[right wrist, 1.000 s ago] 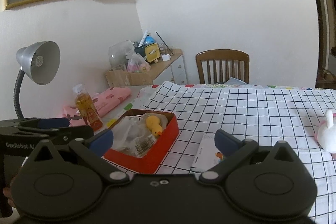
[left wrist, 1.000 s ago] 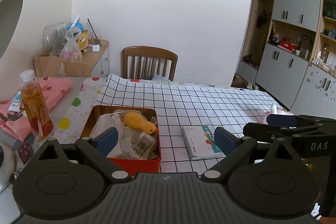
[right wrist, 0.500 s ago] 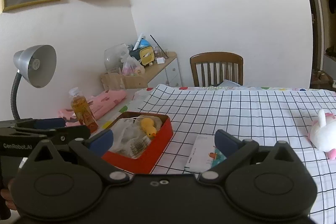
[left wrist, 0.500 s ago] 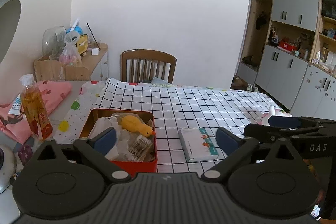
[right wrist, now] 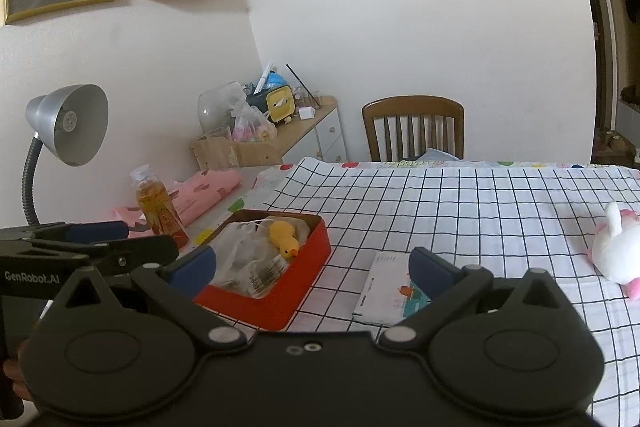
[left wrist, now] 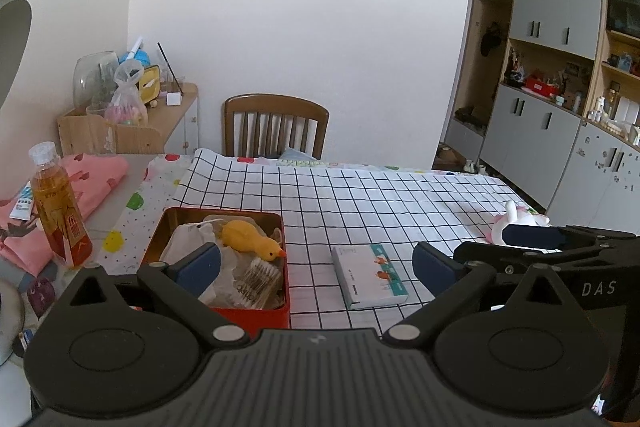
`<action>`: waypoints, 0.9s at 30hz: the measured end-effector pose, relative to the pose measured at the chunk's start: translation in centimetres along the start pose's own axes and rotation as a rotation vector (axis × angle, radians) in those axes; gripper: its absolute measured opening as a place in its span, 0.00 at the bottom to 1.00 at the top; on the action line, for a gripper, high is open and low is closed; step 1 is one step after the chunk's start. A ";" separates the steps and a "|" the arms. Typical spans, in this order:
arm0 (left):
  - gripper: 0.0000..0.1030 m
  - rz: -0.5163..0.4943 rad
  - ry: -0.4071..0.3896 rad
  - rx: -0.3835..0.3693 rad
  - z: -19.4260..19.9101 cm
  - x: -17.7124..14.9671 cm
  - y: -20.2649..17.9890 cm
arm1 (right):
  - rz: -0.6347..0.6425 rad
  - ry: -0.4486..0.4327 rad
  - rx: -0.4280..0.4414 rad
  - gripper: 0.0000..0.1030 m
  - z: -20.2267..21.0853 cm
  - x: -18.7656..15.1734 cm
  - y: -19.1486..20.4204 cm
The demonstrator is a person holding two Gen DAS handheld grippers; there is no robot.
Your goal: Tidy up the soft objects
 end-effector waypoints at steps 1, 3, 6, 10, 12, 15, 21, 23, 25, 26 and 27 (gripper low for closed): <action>1.00 0.000 0.000 0.001 0.0 0.0 0.0 | -0.001 0.000 0.001 1.00 0.0 0.0 0.0; 1.00 0.001 0.001 0.003 0.0 0.0 0.0 | -0.002 0.000 0.002 1.00 -0.1 0.0 0.0; 1.00 0.003 0.004 0.004 -0.1 0.0 0.1 | -0.002 0.000 0.002 1.00 -0.1 -0.1 0.0; 1.00 0.003 0.005 0.005 -0.1 -0.1 0.1 | -0.001 0.001 0.002 1.00 -0.1 -0.1 0.0; 1.00 0.005 0.005 0.004 -0.1 -0.1 0.1 | -0.005 0.003 0.005 1.00 -0.2 -0.2 -0.1; 1.00 0.006 0.006 0.004 -0.1 -0.1 0.2 | -0.011 0.006 0.005 1.00 -0.4 -0.2 -0.1; 1.00 0.005 0.007 0.005 -0.1 0.0 0.2 | -0.013 0.008 0.006 1.00 -0.5 -0.4 -0.1; 1.00 0.003 0.006 0.008 -0.2 -0.1 0.3 | -0.011 0.010 0.007 1.00 -0.5 -0.4 0.0; 1.00 0.003 0.009 0.011 -0.3 -0.2 0.3 | -0.008 0.009 0.010 1.00 -0.6 -0.5 0.1; 1.00 0.004 0.010 0.013 -0.4 -0.3 0.4 | -0.005 0.009 0.011 1.00 -0.6 -0.5 0.1; 1.00 0.004 0.009 0.012 -0.4 -0.3 0.3 | -0.002 0.009 0.011 1.00 -0.6 -0.5 0.1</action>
Point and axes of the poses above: each gripper's, at about its wrist camera, not at the fingertips, and z roughly against the way its jaws point, y to its left, x to its top, the point moved 8 cm from there along -z, roughly the way its jaws point, and after that the axes turned 11 degrees about z, right-handed, at the moved point
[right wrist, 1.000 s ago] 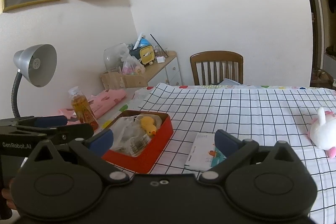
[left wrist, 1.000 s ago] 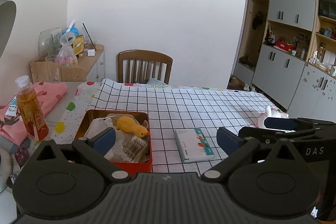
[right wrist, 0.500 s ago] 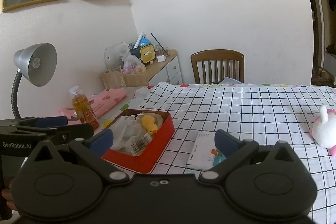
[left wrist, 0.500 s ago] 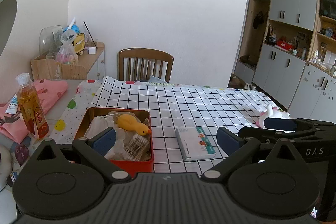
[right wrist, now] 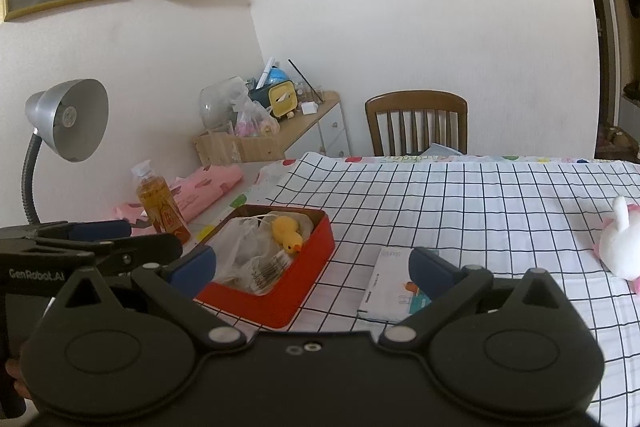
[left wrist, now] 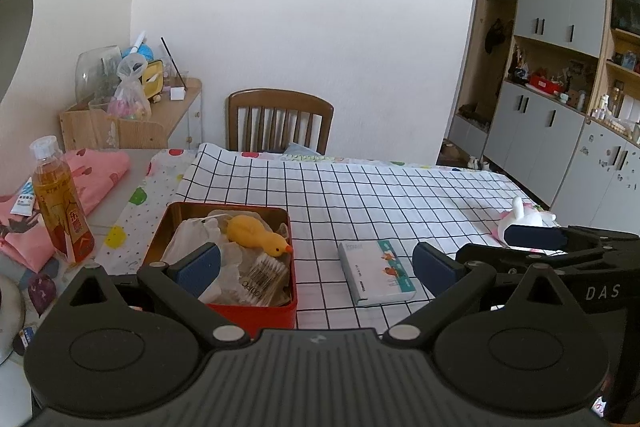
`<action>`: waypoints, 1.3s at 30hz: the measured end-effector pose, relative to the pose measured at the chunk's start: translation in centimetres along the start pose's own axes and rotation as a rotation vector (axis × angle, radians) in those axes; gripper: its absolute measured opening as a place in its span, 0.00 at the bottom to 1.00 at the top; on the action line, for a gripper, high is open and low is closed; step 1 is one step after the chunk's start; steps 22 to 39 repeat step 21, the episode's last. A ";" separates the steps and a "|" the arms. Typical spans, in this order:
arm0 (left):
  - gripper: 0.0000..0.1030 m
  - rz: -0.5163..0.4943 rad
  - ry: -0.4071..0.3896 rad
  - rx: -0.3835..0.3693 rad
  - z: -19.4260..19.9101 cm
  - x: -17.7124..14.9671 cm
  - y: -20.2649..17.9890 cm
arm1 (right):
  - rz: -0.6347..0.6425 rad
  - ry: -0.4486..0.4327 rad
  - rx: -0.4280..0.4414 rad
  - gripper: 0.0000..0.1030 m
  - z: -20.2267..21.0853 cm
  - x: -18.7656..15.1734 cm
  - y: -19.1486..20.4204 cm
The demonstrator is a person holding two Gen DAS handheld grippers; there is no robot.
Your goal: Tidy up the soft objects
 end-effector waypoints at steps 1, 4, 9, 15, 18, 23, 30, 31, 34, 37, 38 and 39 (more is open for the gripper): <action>1.00 0.000 0.001 -0.002 0.0 0.0 0.0 | 0.002 -0.002 -0.002 1.00 0.0 0.0 -0.1; 1.00 -0.002 0.000 -0.008 -0.1 0.1 0.0 | -0.006 -0.004 -0.006 1.00 0.0 0.1 -0.4; 1.00 -0.006 -0.003 -0.009 -0.2 0.2 -0.1 | -0.006 -0.005 -0.012 1.00 0.0 0.1 -0.4; 1.00 -0.004 0.002 -0.003 -0.4 0.2 -0.1 | 0.002 -0.001 -0.012 1.00 -0.1 0.1 -0.4; 1.00 0.003 0.007 -0.002 -0.6 0.1 0.0 | -0.001 0.003 -0.010 1.00 -0.2 0.0 -0.5; 1.00 0.009 0.014 -0.001 -0.7 0.1 -0.1 | 0.002 0.004 -0.009 1.00 -0.1 0.0 -0.5; 1.00 0.009 0.014 -0.001 -0.7 0.1 -0.1 | 0.002 0.004 -0.009 1.00 -0.1 0.0 -0.5; 1.00 0.009 0.014 -0.001 -0.7 0.1 -0.1 | 0.002 0.004 -0.009 1.00 -0.1 0.0 -0.5; 1.00 0.009 0.014 -0.001 -0.7 0.1 -0.1 | 0.002 0.004 -0.009 1.00 -0.1 0.0 -0.5; 1.00 0.009 0.014 -0.001 -0.7 0.1 -0.1 | 0.002 0.004 -0.009 1.00 -0.1 0.0 -0.5; 1.00 0.009 0.014 -0.001 -0.7 0.1 -0.1 | 0.002 0.004 -0.009 1.00 -0.1 0.0 -0.5; 1.00 0.009 0.014 -0.001 -0.7 0.1 -0.1 | 0.002 0.004 -0.009 1.00 -0.1 0.0 -0.5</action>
Point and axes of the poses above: each gripper's, at about its wrist camera, not at the fingertips, and z roughly against the way its jaws point, y to its left, x to its top, the point moved 8 cm from there along -z, roughly the way its jaws point, and after that the axes turned 11 degrees about z, right-handed, at the moved point
